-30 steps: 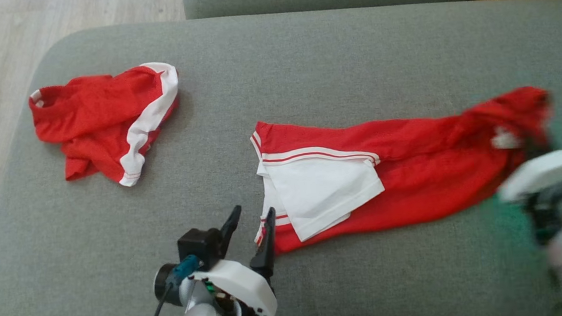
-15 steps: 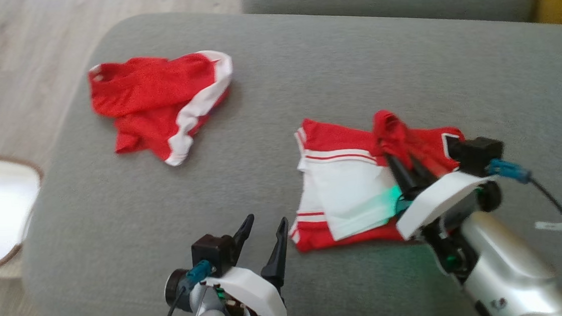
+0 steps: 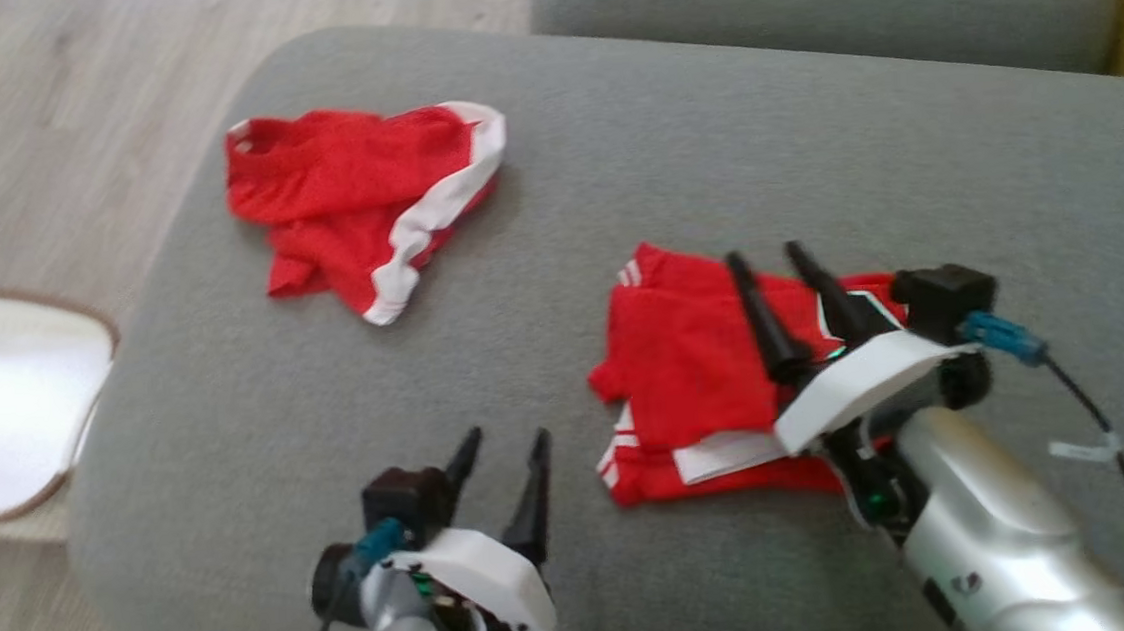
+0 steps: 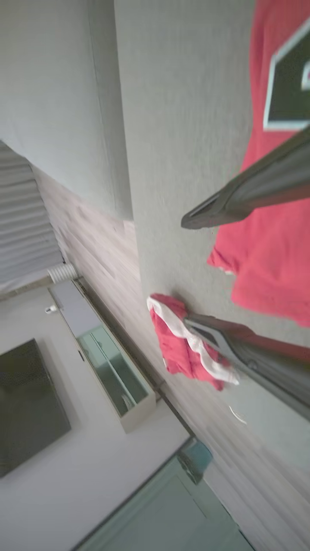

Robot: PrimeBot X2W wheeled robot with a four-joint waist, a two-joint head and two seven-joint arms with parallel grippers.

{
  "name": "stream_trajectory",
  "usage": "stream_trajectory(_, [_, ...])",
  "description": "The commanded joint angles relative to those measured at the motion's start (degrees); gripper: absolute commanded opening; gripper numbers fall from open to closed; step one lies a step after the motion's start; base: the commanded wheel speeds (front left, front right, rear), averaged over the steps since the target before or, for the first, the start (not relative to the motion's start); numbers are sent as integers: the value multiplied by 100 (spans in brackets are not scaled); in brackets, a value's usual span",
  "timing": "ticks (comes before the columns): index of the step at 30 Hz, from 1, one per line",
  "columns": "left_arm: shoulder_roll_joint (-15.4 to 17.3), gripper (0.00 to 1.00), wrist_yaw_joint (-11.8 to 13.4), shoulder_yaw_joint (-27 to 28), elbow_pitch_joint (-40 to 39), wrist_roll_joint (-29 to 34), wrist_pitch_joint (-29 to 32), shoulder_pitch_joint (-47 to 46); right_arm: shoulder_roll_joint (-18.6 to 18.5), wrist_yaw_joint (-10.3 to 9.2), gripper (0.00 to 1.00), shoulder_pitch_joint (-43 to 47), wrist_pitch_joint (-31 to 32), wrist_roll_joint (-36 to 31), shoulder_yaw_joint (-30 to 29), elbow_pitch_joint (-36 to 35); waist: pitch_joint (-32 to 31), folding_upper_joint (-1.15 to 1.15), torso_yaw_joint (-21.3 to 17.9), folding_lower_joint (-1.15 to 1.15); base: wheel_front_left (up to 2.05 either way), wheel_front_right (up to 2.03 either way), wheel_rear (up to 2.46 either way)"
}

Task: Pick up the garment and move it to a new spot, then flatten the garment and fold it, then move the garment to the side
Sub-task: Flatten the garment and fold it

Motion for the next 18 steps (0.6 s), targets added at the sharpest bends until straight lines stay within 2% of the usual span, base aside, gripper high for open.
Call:
stream_trajectory(1, [18,100,60,339,-223,88,-71,-145,-11,37,100,-86,-149,-176,-178,-66,-85,0,-291,0,0,0,0])
stream_trajectory(5, [18,100,166,684,-354,345,-71,-119,-95,37,100,27,-208,-627,-897,68,-155,0,-704,0,0,0,0])
stream_trajectory(6, [18,100,166,684,-354,345,-71,-119,-95,37,100,27,-208,-627,-897,68,-155,0,-704,0,0,0,0])
stream_trajectory(11, [18,100,312,1095,-554,632,-71,-39,-25,37,100,391,-213,-1401,-1894,-151,-203,0,-1170,0,0,0,0])
stream_trajectory(18, [18,100,477,1490,-691,983,-71,227,209,37,100,961,-214,-2068,-2523,-374,-297,0,-1570,0,0,0,0])
